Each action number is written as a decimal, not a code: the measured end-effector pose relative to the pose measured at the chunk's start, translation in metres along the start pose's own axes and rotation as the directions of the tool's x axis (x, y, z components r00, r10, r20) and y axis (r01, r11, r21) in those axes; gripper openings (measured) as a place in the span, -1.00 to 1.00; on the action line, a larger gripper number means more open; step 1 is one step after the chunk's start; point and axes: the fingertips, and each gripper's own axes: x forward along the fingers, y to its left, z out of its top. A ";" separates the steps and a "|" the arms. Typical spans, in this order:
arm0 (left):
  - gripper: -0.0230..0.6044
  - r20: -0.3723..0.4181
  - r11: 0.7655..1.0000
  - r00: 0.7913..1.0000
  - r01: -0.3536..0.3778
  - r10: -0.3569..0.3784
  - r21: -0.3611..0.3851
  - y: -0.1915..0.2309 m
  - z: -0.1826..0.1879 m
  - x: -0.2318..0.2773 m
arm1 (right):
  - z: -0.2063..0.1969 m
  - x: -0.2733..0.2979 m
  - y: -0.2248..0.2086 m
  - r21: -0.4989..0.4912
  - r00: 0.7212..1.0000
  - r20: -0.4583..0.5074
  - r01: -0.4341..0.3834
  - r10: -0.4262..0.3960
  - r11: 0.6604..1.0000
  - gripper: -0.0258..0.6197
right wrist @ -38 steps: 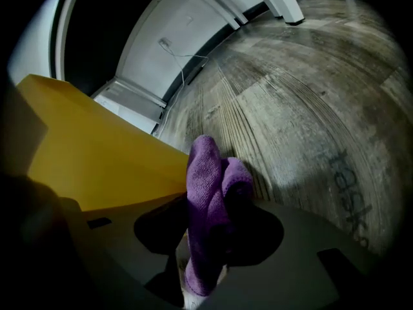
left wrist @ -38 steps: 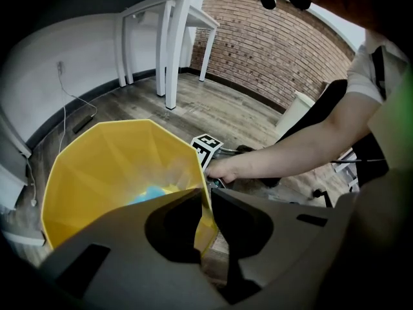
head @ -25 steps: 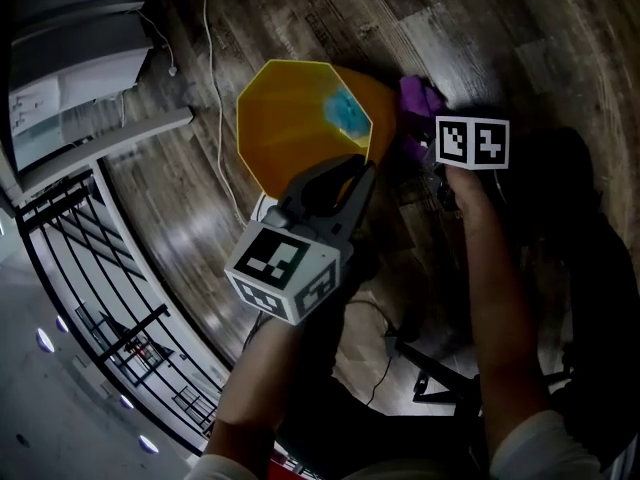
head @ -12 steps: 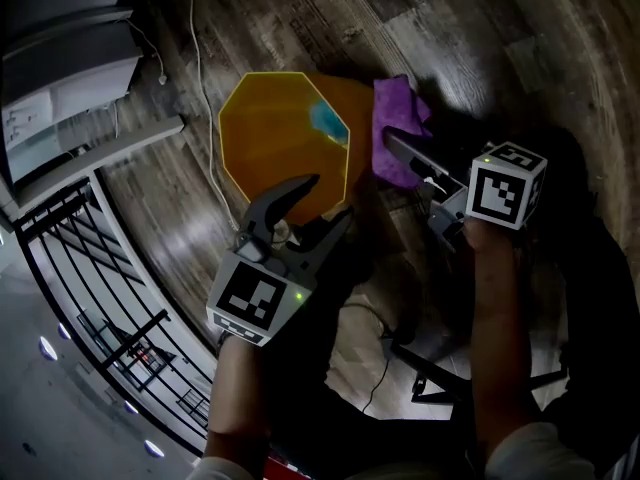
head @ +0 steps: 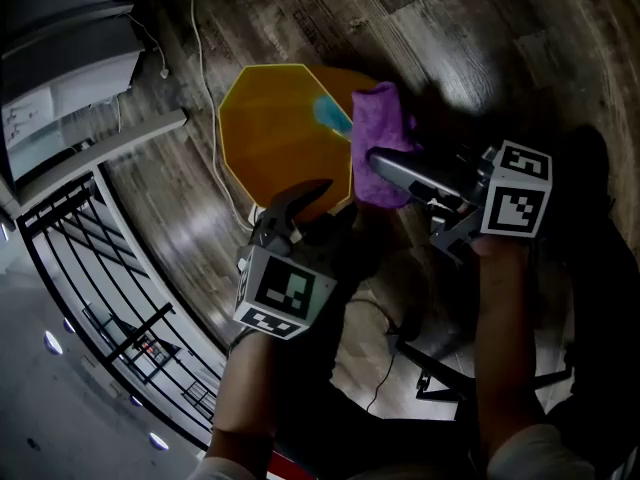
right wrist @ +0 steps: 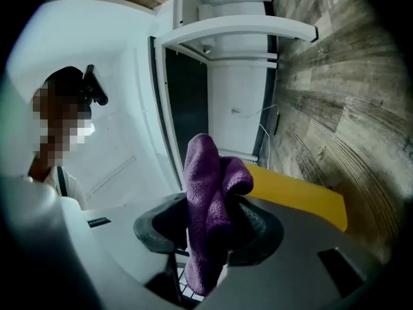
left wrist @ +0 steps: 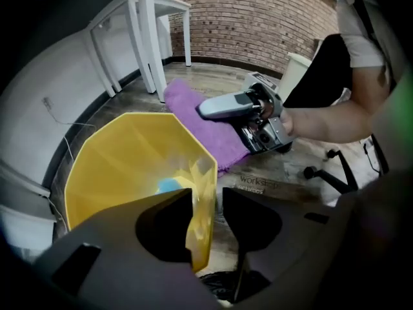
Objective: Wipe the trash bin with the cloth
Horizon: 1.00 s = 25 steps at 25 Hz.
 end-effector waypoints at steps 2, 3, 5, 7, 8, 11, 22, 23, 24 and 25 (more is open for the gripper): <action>-0.57 -0.001 1.000 1.000 -0.008 0.008 0.017 -0.003 0.002 -0.003 | -0.005 -0.001 -0.010 -0.003 0.998 -0.015 0.053 -0.053 0.999 -0.40; -0.65 0.001 1.000 1.000 -0.007 0.007 0.019 -0.005 0.002 -0.005 | -0.009 0.000 -0.017 -0.014 0.996 -0.034 0.085 -0.086 0.996 -0.40; -0.78 0.009 1.000 1.000 -0.008 0.008 0.014 -0.006 0.002 -0.005 | -0.018 0.001 -0.033 -0.034 0.987 -0.073 0.138 -0.141 0.990 -0.40; -0.81 0.019 1.000 1.000 -0.012 0.012 0.004 -0.001 0.000 -0.003 | -0.023 0.007 -0.048 -0.040 0.982 -0.098 0.161 -0.164 0.986 -0.40; -0.83 0.023 1.000 1.000 -0.012 0.012 0.003 0.003 -0.001 -0.003 | -0.024 0.010 -0.054 -0.038 0.980 -0.106 0.164 -0.167 0.986 -0.40; -0.85 0.026 1.000 1.000 -0.005 0.005 0.002 0.007 -0.003 -0.003 | -0.025 0.011 -0.073 -0.044 0.967 -0.139 0.208 -0.212 0.977 -0.40; -0.87 0.043 1.000 0.999 0.016 -0.016 -0.017 0.006 -0.001 -0.005 | -0.042 0.001 -0.152 -0.020 0.887 -0.217 0.414 -0.408 0.910 -0.40; -0.87 0.043 1.000 0.999 0.021 -0.020 -0.017 0.005 -0.002 -0.005 | -0.044 -0.001 -0.160 -0.008 0.878 -0.220 0.434 -0.425 0.901 -0.40; -0.87 0.042 1.000 0.999 0.026 -0.025 -0.017 0.004 -0.002 -0.004 | -0.047 -0.004 -0.168 0.003 0.869 -0.225 0.453 -0.441 0.891 -0.40; -0.87 0.041 0.999 0.999 0.032 -0.031 -0.015 0.003 -0.003 -0.004 | -0.050 -0.007 -0.175 0.008 0.859 -0.233 0.471 -0.457 0.882 -0.40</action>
